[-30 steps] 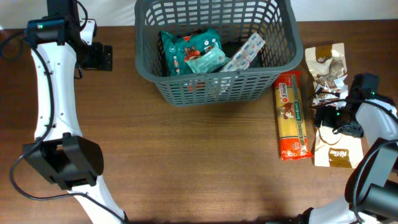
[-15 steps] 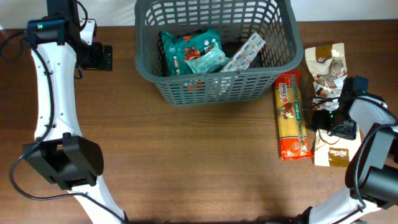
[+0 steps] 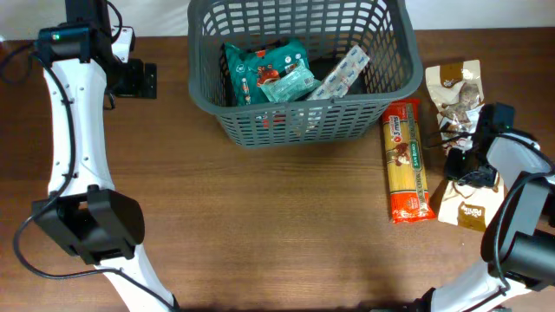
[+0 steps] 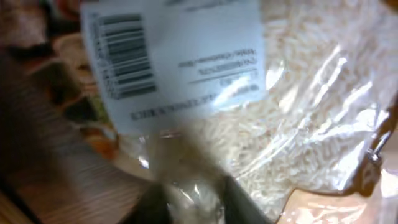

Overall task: Pack container
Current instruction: 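Grasp the clear rice bag with the right gripper and lift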

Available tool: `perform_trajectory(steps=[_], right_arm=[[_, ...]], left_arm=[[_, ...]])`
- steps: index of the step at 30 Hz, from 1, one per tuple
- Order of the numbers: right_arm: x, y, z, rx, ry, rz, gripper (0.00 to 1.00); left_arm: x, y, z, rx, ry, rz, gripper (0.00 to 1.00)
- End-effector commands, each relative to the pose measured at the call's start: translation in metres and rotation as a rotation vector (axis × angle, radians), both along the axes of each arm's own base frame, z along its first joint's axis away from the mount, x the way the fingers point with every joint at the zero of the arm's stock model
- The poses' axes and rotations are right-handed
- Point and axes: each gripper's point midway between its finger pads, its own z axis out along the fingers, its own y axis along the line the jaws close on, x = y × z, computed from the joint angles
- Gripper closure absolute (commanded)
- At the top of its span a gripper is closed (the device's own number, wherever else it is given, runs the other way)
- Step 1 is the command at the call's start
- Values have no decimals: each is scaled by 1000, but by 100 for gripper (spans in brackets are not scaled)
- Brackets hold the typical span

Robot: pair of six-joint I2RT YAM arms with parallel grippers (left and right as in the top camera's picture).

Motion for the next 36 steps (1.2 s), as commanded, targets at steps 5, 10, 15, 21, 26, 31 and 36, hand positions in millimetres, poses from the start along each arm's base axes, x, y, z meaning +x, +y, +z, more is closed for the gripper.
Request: perform_trajectory(steps=[5,10,15,21,26,31,36], right_arm=[[-3,1,-10,13,19,-95,96],[-1,5,-10,36,10,-103,97],[5,14,-3,98,-7,-97,97],[36,21,49,172,-109,-78,96],[62,13,123,150,-223,-121,96],[82,19,204,184,-370,-85,96],[96,44,281,255,-536,2,96]], left_arm=[[1,0,-3,-11,3,8,1],[1,0,-3,-11,3,8,1],[1,0,-3,-11,3,8,1],[1,0,-3,-10,3,8,1],[1,0,-3,-11,3,8,1],[1,0,-3,-11,3,8,1],[1,0,-3,-11,3,8,1]])
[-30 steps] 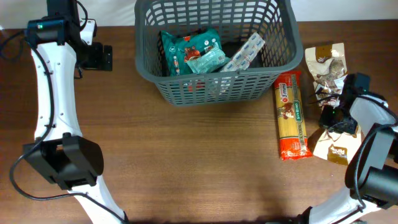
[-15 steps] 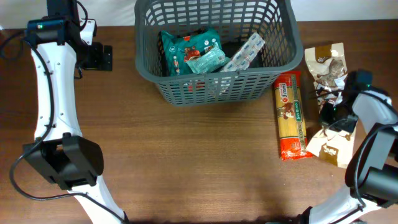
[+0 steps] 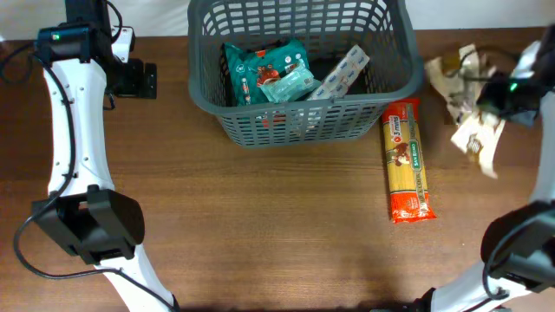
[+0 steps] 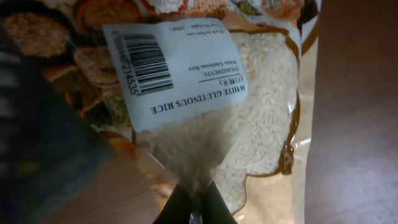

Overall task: Pack container
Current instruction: 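Grasp the clear rice bag with the right gripper and lift, then carry the rice bag over the basket and release it inside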

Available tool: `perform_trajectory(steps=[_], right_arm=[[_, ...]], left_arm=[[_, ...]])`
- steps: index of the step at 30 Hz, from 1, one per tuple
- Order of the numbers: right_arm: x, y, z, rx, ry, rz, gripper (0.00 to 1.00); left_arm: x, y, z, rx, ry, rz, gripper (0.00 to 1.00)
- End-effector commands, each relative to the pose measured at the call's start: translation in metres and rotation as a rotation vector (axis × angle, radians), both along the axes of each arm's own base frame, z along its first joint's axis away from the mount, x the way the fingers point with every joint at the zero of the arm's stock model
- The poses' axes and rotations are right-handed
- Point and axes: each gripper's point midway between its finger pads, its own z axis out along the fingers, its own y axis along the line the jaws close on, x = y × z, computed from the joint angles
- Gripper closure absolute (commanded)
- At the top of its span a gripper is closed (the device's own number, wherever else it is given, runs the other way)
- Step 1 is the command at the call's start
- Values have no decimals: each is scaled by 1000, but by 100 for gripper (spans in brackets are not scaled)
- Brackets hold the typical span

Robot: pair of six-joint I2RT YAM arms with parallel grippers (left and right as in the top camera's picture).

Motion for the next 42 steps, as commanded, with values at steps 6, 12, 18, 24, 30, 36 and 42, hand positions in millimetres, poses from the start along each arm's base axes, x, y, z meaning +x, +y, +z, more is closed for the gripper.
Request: perform_trajectory(steps=[6,12,18,24,30,36,42], right_arm=[[11,73,155,30,-398,226,96],[2,165,219,82,-600,543,96],[-3,240,238,31,-710,814,96],[3,300,223,-83,-756,1075,96],[31,313,181,-207,-686,1175,96],[66,317,136,-251,-640,1257,96],[99,319,110,-286,-629,1236,96]], left_arm=[[1,0,-3,-11,3,8,1],[1,0,-3,-11,3,8,1],[1,0,-3,-11,3,8,1],[1,0,-3,-10,3,8,1],[1,0,-3,-10,3,8,1],[1,0,-3,-11,3,8,1],[1,0,-3,-11,3,8,1]])
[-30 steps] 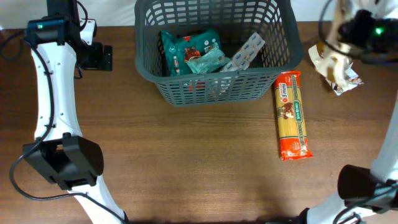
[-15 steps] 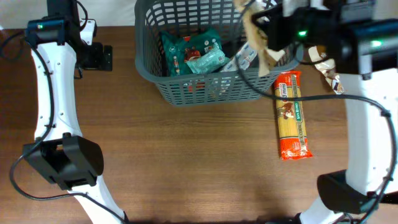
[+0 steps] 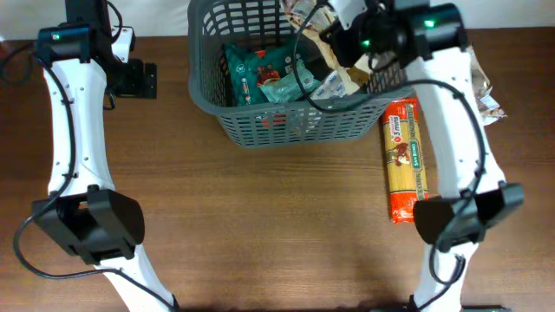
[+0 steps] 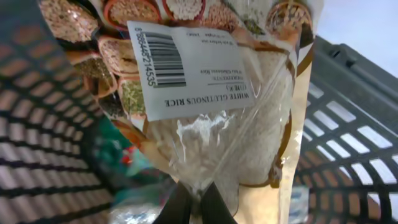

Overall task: Pack container
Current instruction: 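Carry the rice bag over the basket and release it inside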

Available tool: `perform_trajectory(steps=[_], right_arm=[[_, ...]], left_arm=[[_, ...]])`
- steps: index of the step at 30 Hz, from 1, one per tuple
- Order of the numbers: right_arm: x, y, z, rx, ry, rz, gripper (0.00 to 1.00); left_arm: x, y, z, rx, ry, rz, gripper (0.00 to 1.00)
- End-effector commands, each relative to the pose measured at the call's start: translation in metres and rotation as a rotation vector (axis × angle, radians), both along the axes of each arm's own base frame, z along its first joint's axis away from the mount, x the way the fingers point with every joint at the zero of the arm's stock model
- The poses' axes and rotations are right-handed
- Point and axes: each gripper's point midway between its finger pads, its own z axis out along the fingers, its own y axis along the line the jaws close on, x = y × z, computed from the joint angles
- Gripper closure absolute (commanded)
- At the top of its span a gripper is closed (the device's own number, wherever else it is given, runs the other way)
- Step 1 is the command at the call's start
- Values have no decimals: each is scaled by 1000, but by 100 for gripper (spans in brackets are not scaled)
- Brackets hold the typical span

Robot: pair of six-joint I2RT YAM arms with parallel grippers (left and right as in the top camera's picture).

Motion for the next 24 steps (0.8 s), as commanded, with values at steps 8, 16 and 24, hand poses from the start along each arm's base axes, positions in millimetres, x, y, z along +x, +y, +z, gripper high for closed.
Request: perform_trajectory(steps=[8,16,24], right_arm=[[21,-1,-28,-11,34,-37,95],[19,-2,-32,25,90,-94,58],[-9,-15,74,175,-48,-210,48]], left_arm=[[1,0,-3,-11,3,8,1],[1,0,-3,-11,3,8,1],[1,0,-3,-11,3,8,1]])
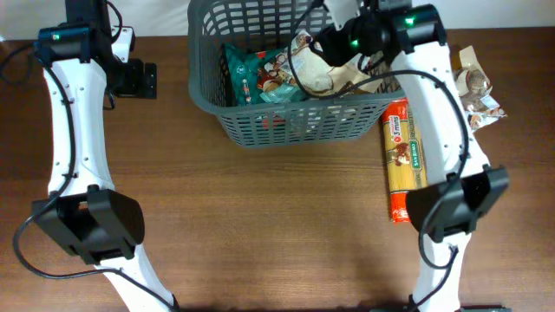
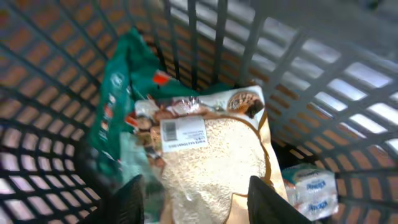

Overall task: Pack container
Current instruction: 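Carry the rice bag over the basket and release it inside, then move the right gripper to the brown snack pouch and grasp it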

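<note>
The grey plastic basket [image 1: 260, 117] stands at the back middle of the table. A bag of white glutinous rice [image 2: 205, 158] [image 1: 325, 74] lies inside it, on top of green packets [image 1: 260, 65] and beside a white-blue pack [image 2: 311, 193]. My right gripper [image 2: 196, 199] [image 1: 334, 43] hovers open just above the rice bag, its fingers [image 2: 267, 202] spread wide, nothing held. My left gripper [image 1: 139, 80] sits at the far left edge of the table; its jaws do not show clearly.
A red and green spaghetti pack [image 1: 404, 156] lies on the table right of the basket. A crumpled brown-white bag [image 1: 475, 87] lies at the far right back. The right arm reaches over the basket's right rim.
My right gripper was shut on the rice bag, holding it hanging over the basket. It has opened, and the bag now lies inside the basket on the other packets.
My right gripper was down on the rice bag at the table's right side. Then it held the bag lifted there, then over the basket. Now the bag lies in the basket and the gripper is open. The left arm has stayed still.
</note>
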Available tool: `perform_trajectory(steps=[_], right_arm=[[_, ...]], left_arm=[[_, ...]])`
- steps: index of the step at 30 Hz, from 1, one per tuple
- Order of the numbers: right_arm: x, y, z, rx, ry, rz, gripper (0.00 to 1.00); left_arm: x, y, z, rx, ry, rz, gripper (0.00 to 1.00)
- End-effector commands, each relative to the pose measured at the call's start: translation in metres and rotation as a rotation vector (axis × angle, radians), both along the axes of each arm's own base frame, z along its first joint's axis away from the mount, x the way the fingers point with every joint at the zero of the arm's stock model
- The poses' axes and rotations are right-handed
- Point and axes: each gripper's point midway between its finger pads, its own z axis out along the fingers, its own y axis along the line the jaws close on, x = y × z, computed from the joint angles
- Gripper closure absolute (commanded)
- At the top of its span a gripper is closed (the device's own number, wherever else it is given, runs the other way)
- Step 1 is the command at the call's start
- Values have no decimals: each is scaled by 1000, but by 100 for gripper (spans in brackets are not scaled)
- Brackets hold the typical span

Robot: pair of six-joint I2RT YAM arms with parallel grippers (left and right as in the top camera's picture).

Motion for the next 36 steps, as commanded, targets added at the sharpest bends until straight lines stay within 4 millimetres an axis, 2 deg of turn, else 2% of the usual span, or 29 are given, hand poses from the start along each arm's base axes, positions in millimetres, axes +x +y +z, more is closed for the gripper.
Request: perform_trajectory(steps=[1,4,6,8,11,12,16,20,22,28,32,36], right_arm=[[-30,-21,113,98,-189,-114,48],[-52,-50,151,112,-241,-221,43],[-67,-75,166,110,-249,-303,42],[-80,-102,172,109,-233,-401,41],[-93,-146,162,96,-159,-532,39],[-97,-161,154,89,-123,-575,34],[-98,-210,118,51,8,-699,33],[-87,-257,76,30,122,-806,33],[-82,-275,57,24,170,-841,33],[-67,-333,-18,-98,327,-982,33],[-60,-359,-59,-213,394,-1019,32],[-48,-370,-91,-268,430,-1020,27]], left_arm=[[1,0,-3,-11,3,8,1],[1,0,-3,-11,3,8,1],[1,0,-3,-11,3,8,1],[1,0,-3,-10,3,8,1],[1,0,-3,-11,3,8,1],[1,0,-3,-11,3,8,1],[1,0,-3,-11,3,8,1],[1,0,-3,-11,3,8,1],[1,0,-3,-11,3,8,1],[1,0,-3,-11,3,8,1],[1,0,-3,-11,3,8,1],[1,0,-3,-11,3,8,1]])
